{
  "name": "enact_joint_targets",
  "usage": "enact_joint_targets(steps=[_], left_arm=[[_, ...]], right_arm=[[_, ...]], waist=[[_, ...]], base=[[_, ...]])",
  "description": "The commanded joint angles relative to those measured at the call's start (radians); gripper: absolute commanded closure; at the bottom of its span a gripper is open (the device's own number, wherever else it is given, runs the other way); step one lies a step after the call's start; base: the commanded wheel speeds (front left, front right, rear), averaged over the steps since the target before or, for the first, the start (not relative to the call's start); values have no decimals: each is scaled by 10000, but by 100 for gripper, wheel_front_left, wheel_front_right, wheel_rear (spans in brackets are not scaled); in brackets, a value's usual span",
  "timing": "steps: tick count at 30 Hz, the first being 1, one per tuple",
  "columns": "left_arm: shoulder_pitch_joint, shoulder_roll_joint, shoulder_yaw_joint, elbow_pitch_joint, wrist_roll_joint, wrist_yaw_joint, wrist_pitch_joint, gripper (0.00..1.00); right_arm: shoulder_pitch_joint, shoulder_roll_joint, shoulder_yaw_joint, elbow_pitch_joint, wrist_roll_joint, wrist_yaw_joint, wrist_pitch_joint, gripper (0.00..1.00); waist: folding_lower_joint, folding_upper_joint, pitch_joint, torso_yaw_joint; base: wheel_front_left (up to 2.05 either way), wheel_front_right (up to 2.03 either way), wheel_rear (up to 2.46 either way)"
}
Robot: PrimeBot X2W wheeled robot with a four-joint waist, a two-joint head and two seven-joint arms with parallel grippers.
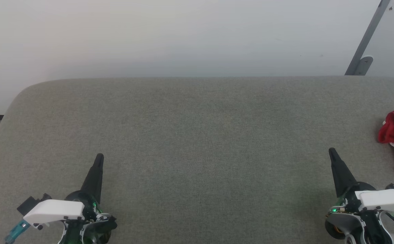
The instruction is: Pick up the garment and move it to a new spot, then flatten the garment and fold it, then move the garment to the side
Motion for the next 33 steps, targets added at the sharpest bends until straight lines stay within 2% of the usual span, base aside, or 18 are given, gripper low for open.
enact_joint_targets(steps=[1, 33], left_arm=[[-116, -26, 31, -2, -21, -46, 42, 100], [-117, -27, 33, -3, -20, -46, 43, 100]], right_arm=[[-49, 35, -3, -31, 42, 0, 15, 100], [-49, 34, -3, -29, 44, 0, 14, 100]], waist=[[0, 0, 0, 0], [0, 0, 0, 0]], base=[[0, 0, 0], [0, 0, 0]])
